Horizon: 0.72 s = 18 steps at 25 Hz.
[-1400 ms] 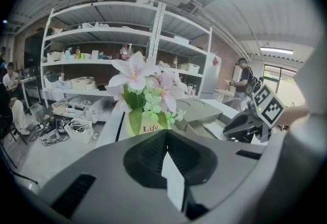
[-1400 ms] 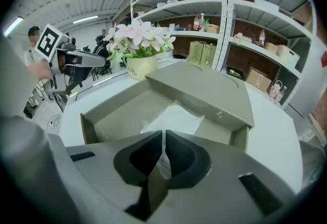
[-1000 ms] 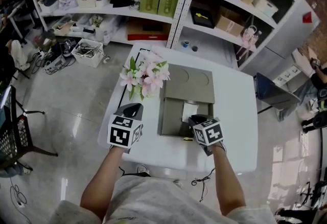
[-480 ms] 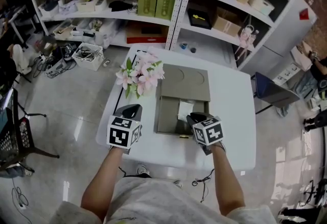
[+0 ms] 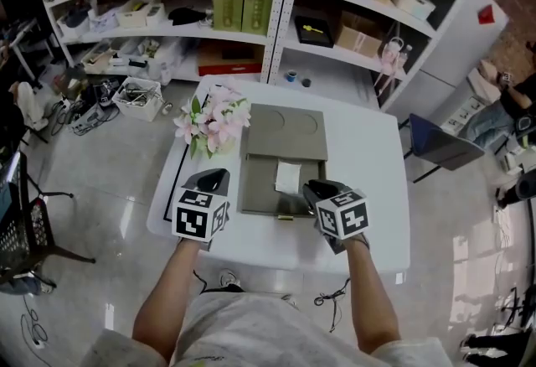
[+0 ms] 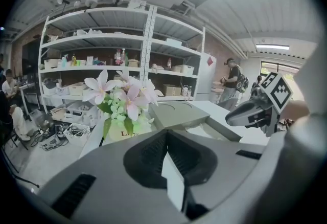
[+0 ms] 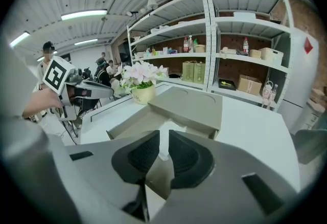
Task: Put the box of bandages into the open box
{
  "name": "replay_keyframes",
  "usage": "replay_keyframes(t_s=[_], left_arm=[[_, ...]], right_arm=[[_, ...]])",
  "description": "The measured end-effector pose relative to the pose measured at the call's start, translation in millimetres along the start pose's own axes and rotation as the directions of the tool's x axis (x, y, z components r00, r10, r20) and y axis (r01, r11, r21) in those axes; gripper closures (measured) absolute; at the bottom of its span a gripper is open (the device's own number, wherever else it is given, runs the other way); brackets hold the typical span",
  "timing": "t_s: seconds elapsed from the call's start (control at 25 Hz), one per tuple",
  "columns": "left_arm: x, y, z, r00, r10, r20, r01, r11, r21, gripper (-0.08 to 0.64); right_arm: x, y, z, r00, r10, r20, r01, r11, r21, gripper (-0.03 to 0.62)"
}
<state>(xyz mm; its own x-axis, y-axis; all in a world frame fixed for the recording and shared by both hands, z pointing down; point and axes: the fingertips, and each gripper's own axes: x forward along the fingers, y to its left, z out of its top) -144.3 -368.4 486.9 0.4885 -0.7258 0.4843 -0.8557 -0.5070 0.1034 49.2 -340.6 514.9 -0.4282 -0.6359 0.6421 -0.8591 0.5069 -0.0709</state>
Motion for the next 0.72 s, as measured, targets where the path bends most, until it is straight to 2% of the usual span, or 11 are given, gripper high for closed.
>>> replay_keyframes(t_s=[0.72], left_arm=[[-18.4,-49.9,20.2,0.998,0.054,0.032,-0.055,0.998,0.013,0.557]], right_arm=[[-93.1,-19.9,24.5,0.983,0.002,0.185,-0.004,1.000,0.010,0.546]])
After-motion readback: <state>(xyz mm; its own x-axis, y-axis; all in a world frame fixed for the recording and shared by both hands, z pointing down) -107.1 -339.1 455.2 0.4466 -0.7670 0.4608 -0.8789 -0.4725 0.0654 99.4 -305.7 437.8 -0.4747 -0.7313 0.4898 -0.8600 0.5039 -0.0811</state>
